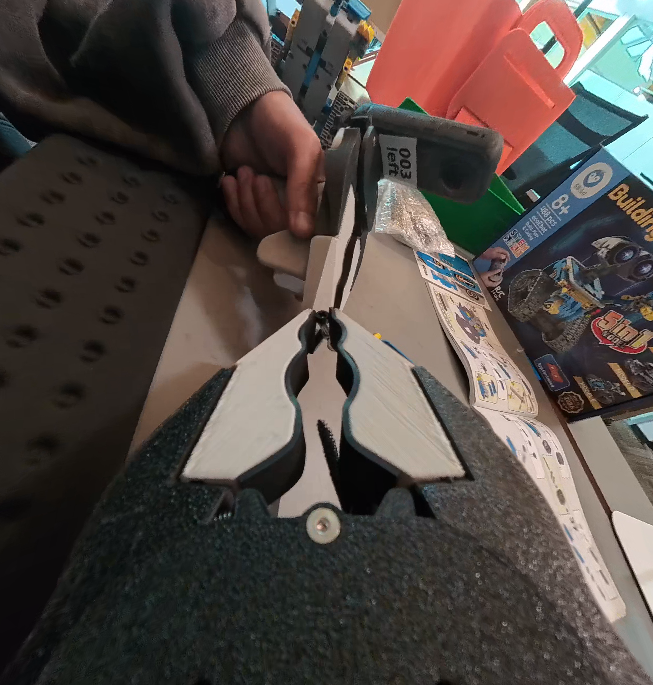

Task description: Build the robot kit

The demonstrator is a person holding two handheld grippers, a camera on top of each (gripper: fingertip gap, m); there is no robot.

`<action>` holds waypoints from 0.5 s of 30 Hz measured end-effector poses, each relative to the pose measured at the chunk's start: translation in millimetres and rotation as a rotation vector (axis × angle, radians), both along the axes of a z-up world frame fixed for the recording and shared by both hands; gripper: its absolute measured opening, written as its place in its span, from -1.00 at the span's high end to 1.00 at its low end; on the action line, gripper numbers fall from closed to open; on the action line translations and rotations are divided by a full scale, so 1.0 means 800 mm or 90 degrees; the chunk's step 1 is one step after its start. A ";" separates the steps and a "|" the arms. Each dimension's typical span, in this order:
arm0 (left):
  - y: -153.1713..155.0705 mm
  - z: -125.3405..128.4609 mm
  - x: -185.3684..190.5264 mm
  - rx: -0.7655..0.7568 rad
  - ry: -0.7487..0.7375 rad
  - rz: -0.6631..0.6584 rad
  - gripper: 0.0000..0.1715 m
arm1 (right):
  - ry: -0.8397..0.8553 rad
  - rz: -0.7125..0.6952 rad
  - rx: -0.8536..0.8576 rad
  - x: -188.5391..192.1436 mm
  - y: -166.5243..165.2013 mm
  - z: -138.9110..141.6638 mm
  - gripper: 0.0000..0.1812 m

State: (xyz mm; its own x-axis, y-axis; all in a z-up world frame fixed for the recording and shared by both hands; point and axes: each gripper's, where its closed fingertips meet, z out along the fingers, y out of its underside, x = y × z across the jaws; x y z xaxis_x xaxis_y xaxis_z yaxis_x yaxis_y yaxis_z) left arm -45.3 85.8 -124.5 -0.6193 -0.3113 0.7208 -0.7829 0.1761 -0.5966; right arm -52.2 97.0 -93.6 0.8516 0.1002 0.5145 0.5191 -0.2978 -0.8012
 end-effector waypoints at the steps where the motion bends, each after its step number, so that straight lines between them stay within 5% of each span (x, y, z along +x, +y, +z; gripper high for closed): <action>1: 0.000 0.000 0.001 -0.002 0.002 0.002 0.92 | -0.012 -0.005 0.001 0.001 0.000 0.001 0.93; 15: 0.003 0.029 0.022 -0.113 0.035 0.080 0.93 | -0.049 -0.075 0.078 0.022 0.008 0.028 0.93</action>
State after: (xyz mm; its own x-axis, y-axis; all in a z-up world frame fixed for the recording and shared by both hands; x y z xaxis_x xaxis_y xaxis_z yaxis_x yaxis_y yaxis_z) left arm -27.7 88.1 -101.3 -0.5415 -0.2481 0.8032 -0.8247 -0.0286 -0.5648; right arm -34.8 103.1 -70.9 0.8112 -0.0658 0.5811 0.5477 -0.2626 -0.7944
